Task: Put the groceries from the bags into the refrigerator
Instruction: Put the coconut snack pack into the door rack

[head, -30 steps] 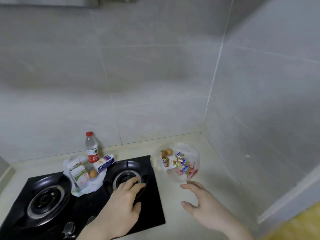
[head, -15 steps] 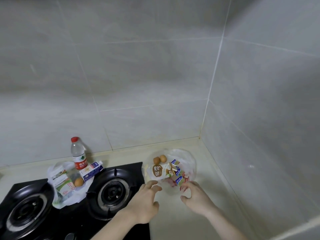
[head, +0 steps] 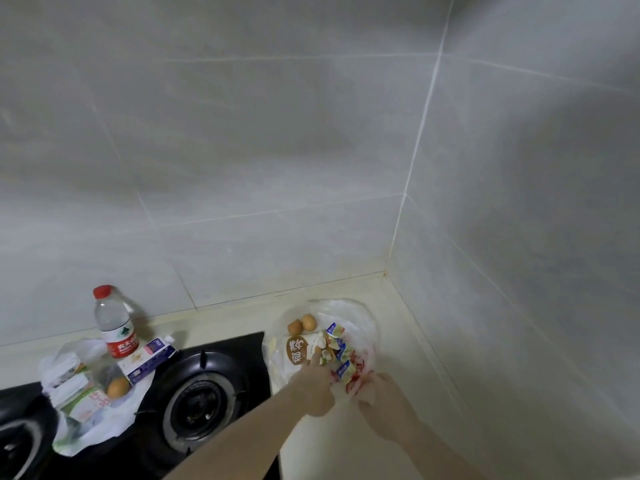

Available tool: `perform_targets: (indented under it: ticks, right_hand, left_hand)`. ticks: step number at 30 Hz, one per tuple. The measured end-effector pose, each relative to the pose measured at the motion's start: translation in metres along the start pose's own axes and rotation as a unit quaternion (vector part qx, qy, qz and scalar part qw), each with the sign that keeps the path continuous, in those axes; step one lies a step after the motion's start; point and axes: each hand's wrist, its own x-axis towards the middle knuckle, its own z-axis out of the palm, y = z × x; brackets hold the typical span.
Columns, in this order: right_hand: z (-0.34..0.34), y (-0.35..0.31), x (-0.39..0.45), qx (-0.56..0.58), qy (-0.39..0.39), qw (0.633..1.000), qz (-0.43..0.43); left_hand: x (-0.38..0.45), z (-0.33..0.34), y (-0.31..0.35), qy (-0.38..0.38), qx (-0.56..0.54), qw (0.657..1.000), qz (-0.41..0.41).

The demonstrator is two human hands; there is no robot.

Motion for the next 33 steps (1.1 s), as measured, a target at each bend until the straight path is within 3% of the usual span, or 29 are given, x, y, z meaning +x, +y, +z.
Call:
perform_targets:
  ticks: [6,15,21,26,33]
  right_hand:
    - [-0.010,0.003,0.004,-0.004,0.015,1.000,0.017]
    - [0.003,0.016,0.045,-0.005,-0.015,0.999,0.028]
    - [0.015,0.010,0.076,0.026,0.014,0.999,0.045]
    - [0.025,0.000,0.095,0.003,0.007,0.997,0.078]
    - [0.045,0.003,0.106,0.058,0.029,0.989,0.129]
  left_hand:
    - [0.041,0.008,-0.006,-0.058,0.073,0.996,-0.018]
    - [0.064,0.030,-0.042,-0.056,0.048,0.993,-0.093]
    - [0.059,0.031,-0.048,0.012,0.075,0.994,-0.084]
    - [0.043,0.010,-0.040,0.135,0.081,0.986,-0.052]
    - [0.005,-0.011,-0.041,0.247,-0.019,0.968,0.033]
